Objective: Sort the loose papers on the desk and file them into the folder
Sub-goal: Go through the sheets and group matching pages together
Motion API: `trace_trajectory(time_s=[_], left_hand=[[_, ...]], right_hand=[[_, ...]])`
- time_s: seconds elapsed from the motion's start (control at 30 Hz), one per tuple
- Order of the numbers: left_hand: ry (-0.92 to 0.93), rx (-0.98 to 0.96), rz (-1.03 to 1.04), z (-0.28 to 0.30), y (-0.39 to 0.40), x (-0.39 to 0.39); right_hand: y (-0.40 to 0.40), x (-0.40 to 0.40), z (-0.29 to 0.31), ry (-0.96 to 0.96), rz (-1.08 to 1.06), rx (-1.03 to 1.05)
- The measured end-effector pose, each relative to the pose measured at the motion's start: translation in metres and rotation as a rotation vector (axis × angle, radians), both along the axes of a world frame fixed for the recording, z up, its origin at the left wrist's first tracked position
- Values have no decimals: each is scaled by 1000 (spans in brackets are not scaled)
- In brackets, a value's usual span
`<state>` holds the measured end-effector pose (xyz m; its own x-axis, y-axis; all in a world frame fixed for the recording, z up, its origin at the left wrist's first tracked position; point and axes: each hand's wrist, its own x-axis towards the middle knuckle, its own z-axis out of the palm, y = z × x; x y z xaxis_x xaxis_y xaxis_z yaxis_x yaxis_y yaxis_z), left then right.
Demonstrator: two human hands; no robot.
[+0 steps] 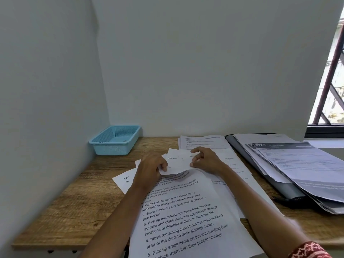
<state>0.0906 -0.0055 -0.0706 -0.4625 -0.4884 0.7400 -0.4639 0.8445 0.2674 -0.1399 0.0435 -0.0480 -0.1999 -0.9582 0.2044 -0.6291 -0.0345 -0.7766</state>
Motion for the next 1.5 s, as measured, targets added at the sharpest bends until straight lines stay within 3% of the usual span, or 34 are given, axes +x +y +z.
trace_trajectory(time_s=[0.13,0.33,0.4,0.57,0.73,0.87,1.0,1.1,1.2,1.3,1.5], left_hand=[[-4,2,8,0,2,0],[-15,-10,31,-1,1,-1],[-13,-17,23,-1,1,0],[-3,-22,27,1,4,-1],[-7,-20,51,1,5,-1],[7,26,74,5,9,0],[132,66,49,9,10,0],[160,168,25,5,9,2],[130,219,59,7,9,4],[121,206,47,9,11,4],[69,59,-11,10,16,4]], right_hand=[[-1,-2,-2,131,2,0],[-1,0,0,114,74,-10],[0,1,2,47,53,-20],[6,-3,18,-471,25,-46],[13,-3,26,-500,102,-46],[17,-1,29,-582,402,89],[22,10,28,-398,637,352],[27,11,34,-404,722,354],[24,7,34,-421,492,169],[11,-5,23,-195,100,-51],[6,-2,9,118,79,110]])
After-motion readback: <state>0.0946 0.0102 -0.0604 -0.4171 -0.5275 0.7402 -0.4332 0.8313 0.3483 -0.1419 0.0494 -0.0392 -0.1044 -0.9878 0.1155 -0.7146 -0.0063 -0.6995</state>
